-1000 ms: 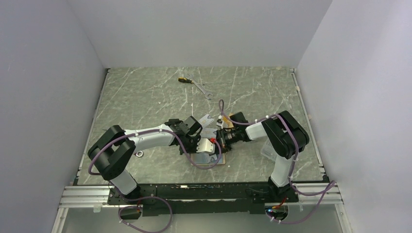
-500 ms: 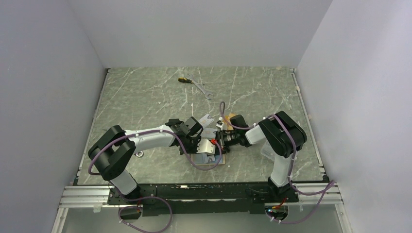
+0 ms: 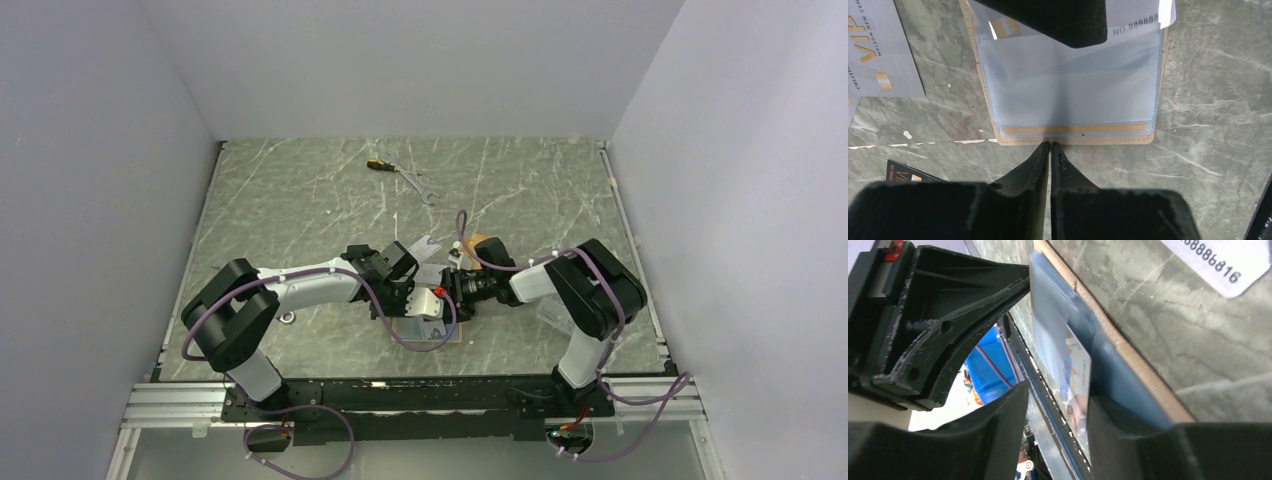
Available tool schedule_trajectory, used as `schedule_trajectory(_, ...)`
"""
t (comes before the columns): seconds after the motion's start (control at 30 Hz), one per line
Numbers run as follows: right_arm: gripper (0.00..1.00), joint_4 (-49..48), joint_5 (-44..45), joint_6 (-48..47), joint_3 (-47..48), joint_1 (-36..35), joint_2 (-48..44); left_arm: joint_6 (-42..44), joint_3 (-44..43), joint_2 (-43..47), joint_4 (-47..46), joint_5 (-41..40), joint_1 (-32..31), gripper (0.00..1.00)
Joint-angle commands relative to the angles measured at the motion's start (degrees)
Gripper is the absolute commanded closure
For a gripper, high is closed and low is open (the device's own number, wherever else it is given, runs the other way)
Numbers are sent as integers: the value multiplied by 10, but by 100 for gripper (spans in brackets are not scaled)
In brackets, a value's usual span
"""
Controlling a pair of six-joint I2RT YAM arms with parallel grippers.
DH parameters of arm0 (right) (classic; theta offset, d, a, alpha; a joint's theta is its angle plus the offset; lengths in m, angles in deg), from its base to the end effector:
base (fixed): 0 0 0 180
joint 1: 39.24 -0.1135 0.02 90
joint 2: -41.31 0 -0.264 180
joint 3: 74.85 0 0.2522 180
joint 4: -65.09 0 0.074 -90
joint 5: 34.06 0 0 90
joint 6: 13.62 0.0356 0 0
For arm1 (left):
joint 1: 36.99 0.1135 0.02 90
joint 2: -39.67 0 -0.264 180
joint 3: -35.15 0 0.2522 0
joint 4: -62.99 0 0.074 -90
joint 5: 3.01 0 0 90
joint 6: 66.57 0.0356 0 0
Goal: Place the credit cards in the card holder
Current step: Insert the credit card into the card holder.
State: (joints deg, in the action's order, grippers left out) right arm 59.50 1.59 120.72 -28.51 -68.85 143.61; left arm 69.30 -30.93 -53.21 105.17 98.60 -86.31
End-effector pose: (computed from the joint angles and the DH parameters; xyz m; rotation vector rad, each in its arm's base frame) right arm 0.2273 0.1624 0.0895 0.1437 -2.6406 -1.6301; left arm 0.1884 -0.2302 0.1618 2.0780 1.8271 -0.2966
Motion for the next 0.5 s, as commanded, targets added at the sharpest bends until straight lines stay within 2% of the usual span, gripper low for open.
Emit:
schedule_trajectory(0.0,48,101,97,-57,-5,6,-41,8,2,0,-7,7,-5,89)
schedule_trajectory(0.1,48,110,88,-60,-2,7,-47,7,3,0,-9,6,-6,90)
schedule_trajectory(0.33,55,101,56,-55,-8,11,-60,10,6,0,-9,3,-5,91)
schedule_trajectory(0.47,57,146,61,-69,4,12,-79,7,2,-2,-8,5,-5,91)
